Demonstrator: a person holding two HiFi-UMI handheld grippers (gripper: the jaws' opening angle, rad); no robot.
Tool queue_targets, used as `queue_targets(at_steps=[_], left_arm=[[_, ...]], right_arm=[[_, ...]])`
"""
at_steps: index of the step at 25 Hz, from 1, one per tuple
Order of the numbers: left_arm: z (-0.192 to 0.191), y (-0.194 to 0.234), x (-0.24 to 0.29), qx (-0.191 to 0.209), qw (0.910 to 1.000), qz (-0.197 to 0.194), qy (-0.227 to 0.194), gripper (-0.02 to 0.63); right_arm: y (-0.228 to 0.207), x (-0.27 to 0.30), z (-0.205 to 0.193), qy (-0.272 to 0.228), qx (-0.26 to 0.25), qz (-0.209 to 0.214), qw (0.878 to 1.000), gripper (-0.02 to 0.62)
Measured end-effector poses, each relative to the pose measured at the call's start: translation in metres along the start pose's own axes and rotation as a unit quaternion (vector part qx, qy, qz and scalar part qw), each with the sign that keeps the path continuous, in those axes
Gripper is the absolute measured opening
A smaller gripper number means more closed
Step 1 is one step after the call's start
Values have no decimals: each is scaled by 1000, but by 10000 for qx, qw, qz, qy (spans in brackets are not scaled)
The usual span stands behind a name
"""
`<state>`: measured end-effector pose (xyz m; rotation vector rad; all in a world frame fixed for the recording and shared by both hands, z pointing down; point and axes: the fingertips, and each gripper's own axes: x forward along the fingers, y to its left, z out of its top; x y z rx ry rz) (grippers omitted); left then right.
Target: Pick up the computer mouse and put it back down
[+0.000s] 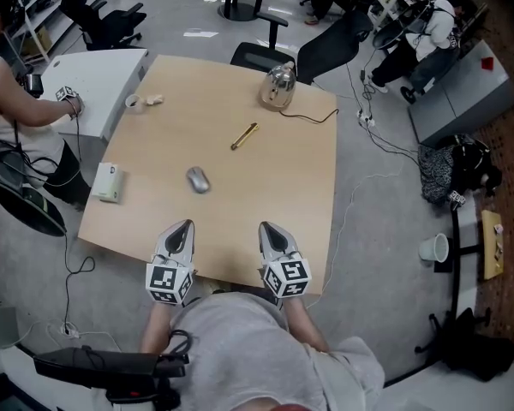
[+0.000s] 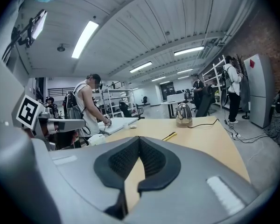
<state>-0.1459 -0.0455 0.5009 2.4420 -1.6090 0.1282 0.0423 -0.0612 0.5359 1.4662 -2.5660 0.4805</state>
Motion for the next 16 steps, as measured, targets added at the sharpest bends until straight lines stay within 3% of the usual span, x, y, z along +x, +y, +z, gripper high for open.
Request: queue_targets(at_steps=[16], left_arm=[[0,6,-2,-16,10000,39,-5,20]], right_arm=[[7,6,-5,80,4,81,9999,6]])
